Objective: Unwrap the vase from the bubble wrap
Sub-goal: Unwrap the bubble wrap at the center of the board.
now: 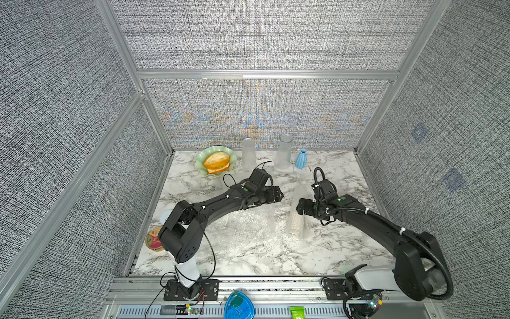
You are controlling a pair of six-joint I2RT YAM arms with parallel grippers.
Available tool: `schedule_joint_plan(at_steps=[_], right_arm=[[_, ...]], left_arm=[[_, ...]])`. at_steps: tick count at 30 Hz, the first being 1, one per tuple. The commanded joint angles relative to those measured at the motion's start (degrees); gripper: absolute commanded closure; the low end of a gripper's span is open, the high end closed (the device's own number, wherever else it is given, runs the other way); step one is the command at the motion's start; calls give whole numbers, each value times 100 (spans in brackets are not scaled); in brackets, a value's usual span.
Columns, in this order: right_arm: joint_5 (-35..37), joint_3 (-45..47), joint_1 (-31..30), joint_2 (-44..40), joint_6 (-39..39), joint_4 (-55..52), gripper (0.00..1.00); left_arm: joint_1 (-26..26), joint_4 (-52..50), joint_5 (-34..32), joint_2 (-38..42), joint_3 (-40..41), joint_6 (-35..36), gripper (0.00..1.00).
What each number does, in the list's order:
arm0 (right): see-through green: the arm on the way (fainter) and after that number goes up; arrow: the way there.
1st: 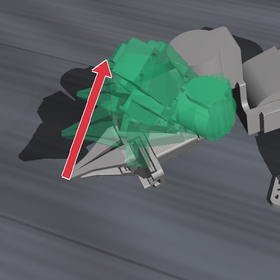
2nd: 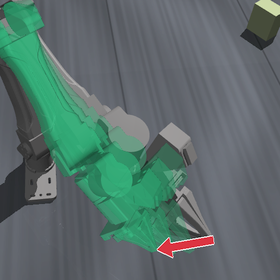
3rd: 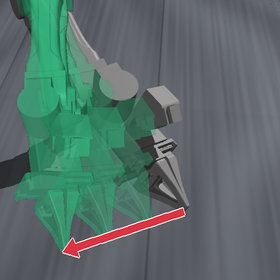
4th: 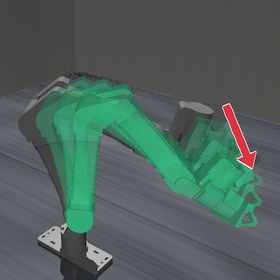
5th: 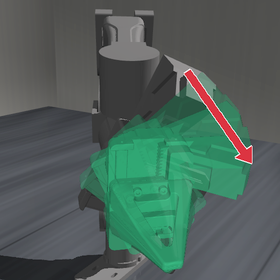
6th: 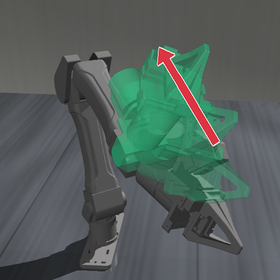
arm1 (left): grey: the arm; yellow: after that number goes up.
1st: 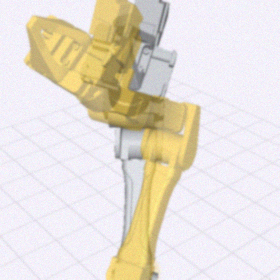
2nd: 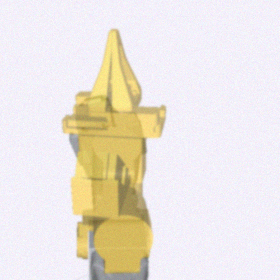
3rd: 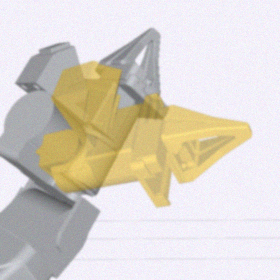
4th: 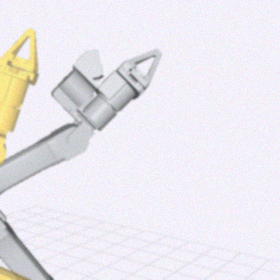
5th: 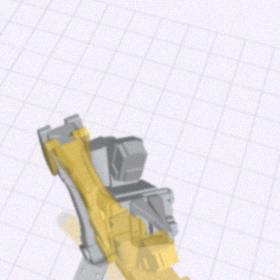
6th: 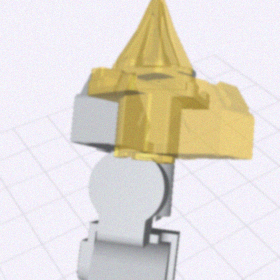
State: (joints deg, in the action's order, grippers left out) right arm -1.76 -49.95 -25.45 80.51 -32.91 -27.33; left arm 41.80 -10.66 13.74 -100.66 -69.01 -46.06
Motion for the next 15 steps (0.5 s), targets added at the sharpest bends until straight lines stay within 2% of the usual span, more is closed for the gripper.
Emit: schedule_joint_plan(at_steps=[1, 6, 8, 10, 13, 15], right_arm=[[40, -69, -163, 319, -10, 334, 4], [43, -249, -226, 1043, 91, 442, 4], [88, -499, -223, 1290, 144, 466, 7], [-68, -465, -222, 1420, 248, 604, 14], [-542, -209, -223, 1340, 479, 944, 37], [-927, 53, -218, 1180, 634, 1207, 44]], left_arm=[[-54, -86, -93, 3, 45, -113, 19], [-99, -42, -11, -158, -30, -92, 19], [-111, -50, -5, -215, -89, -80, 19], [-134, -62, 27, -280, -144, -65, 19], [-155, -47, 104, -356, -198, -77, 19], [-171, -10, 180, -408, -209, -103, 19]])
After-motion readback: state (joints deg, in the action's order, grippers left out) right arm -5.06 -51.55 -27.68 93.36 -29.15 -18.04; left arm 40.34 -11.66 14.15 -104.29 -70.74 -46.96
